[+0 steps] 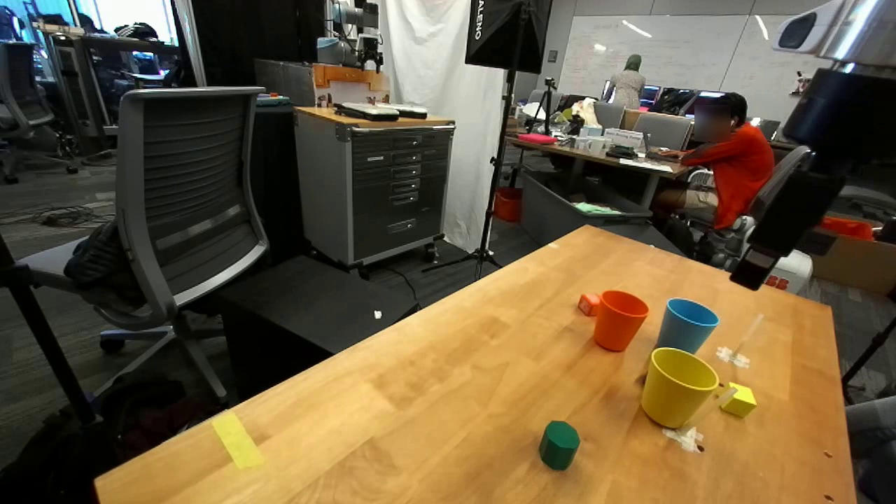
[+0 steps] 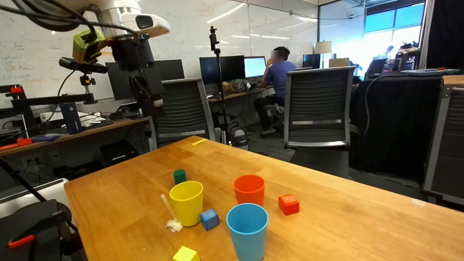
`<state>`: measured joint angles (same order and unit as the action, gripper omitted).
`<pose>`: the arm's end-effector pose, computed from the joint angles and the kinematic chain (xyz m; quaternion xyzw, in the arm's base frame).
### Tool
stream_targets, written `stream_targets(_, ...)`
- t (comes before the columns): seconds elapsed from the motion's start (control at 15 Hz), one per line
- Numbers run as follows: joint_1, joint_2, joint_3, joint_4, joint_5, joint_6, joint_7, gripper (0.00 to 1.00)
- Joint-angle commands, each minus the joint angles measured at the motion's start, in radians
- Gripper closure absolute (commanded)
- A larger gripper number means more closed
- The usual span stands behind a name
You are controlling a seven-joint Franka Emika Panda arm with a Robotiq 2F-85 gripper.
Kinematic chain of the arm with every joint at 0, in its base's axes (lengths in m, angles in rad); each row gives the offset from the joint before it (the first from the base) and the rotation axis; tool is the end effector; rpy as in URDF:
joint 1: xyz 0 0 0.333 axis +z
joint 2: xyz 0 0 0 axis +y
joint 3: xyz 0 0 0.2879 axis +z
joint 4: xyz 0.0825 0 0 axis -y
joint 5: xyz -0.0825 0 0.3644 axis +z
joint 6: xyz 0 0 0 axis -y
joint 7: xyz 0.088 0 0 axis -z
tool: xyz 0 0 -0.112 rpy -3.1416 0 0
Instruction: Place the yellow cup inside the orange cup, place the blue cup inside the yellow cup
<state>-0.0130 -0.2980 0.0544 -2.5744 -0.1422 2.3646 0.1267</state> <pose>0.4226 0.0146 0.3551 0.9972 0.0051 0.0482 0.0561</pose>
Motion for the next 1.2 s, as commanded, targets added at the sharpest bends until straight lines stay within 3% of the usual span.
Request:
stream_targets(0.0,-0.007,0.064,-0.002,-0.015,0.010,0.146,0.048,0.00)
stream_targets(0.33,-0.026,0.181,-0.012,-0.018,-0.008,0.270,0.087,0.00)
stream_targets(1.13,-0.036,0.398,-0.092,0.008,0.006,0.352,0.078,0.00)
